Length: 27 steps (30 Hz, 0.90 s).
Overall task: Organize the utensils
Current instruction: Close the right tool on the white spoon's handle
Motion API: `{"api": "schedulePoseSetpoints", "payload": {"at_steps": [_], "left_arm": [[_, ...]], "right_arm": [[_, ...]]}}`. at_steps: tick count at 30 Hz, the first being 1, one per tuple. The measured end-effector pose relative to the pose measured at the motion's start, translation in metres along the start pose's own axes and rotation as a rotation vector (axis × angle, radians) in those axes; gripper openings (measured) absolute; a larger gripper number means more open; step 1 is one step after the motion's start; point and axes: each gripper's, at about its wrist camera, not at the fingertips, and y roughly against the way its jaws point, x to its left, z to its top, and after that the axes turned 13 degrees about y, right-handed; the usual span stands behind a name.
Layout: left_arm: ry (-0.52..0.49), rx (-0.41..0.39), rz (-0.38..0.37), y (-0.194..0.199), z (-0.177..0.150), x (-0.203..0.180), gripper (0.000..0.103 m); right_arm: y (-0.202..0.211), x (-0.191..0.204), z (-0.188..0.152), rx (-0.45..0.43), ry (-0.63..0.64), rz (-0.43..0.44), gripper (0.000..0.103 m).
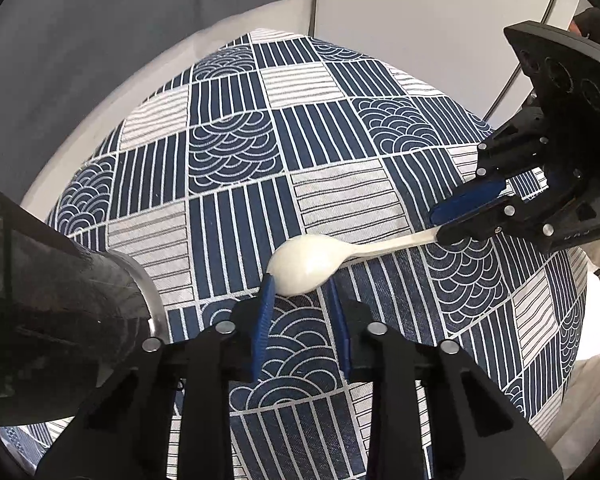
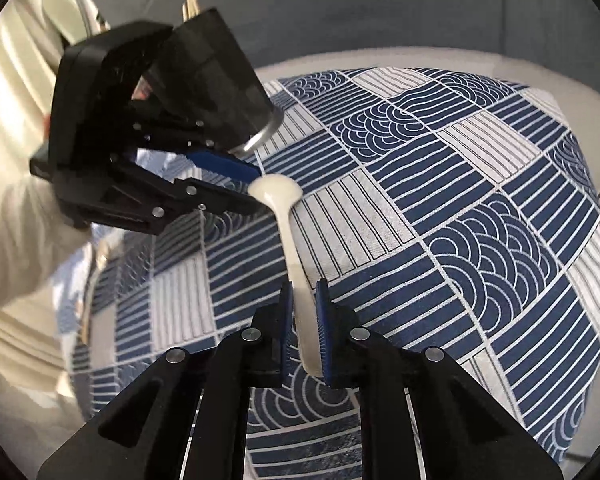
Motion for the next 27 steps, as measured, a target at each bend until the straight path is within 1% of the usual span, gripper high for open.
{"api": "schedulePoseSetpoints", "payload": {"at_steps": [1,2,3,4,5,6,8,9,10,11,12,14,15,16,17,20,21,24,27], "left_arm": [[-0.001,-0.001,0.007,0.001,0.001,0.0,0.0],[0.009,0.015,-0.008,0.0,0.001,0.001,0.001],[0.01,0.024,-0.012,-0.001,0.002,0.001,0.001],[0.001,0.031,0.006,-0.004,0.001,0.0,0.001],[-0.008,0.036,0.029,-0.007,0.001,-0.001,0.001],[-0.003,0.036,0.026,-0.01,0.002,0.0,0.001],[0.036,0.024,-0.005,-0.01,0.004,0.004,0.002],[0.043,0.013,0.003,-0.009,0.005,0.004,0.005],[0.046,0.006,0.01,-0.009,0.006,0.004,0.019],[0.043,-0.002,0.014,-0.008,0.006,0.004,0.036],[0.033,-0.016,0.025,-0.007,0.006,0.002,0.04],[0.009,-0.013,0.024,-0.007,0.008,0.001,0.044],[-0.006,-0.012,0.032,-0.007,0.009,0.0,0.046],[-0.024,-0.012,0.043,-0.007,0.01,-0.001,0.049],[-0.054,-0.009,0.052,-0.009,0.012,-0.003,0.049],[-0.123,-0.004,0.043,-0.01,0.017,-0.006,0.051],[-0.151,0.009,0.037,-0.013,0.019,-0.007,0.052],[-0.225,0.037,0.035,-0.02,0.02,-0.009,0.052],[-0.282,0.051,0.025,-0.026,0.021,-0.01,0.052]], "right_arm": [[0.001,-0.001,-0.001,-0.004,-0.007,0.014,0.01],[0.001,-0.001,-0.001,-0.007,-0.011,0.037,0.0],[0.002,-0.001,-0.001,-0.009,-0.016,0.056,0.0],[0.002,-0.001,0.0,-0.006,-0.014,0.071,0.001],[0.001,0.0,0.001,0.011,-0.004,0.055,0.001],[-0.003,0.001,0.001,0.039,0.011,0.023,0.001],[-0.004,0.001,0.002,0.053,0.026,0.01,0.002],[-0.002,0.005,0.004,0.049,0.045,-0.021,0.005],[-0.001,0.006,0.005,0.047,0.056,-0.034,0.005],[0.0,0.008,0.006,0.049,0.07,-0.043,0.008],[0.002,0.011,0.007,0.046,0.083,-0.05,0.011],[0.003,0.015,0.007,0.053,0.108,-0.075,0.037],[0.004,0.018,0.007,0.055,0.121,-0.088,0.04],[0.005,0.021,0.006,0.055,0.133,-0.098,0.04],[0.005,0.023,0.004,0.061,0.141,-0.111,0.04],[0.002,0.029,-0.001,0.089,0.168,-0.186,0.04],[0.001,0.03,-0.003,0.096,0.174,-0.211,0.04],[-0.004,0.034,-0.01,0.12,0.192,-0.255,0.04],[-0.006,0.037,-0.014,0.114,0.2,-0.283,0.041]]}}
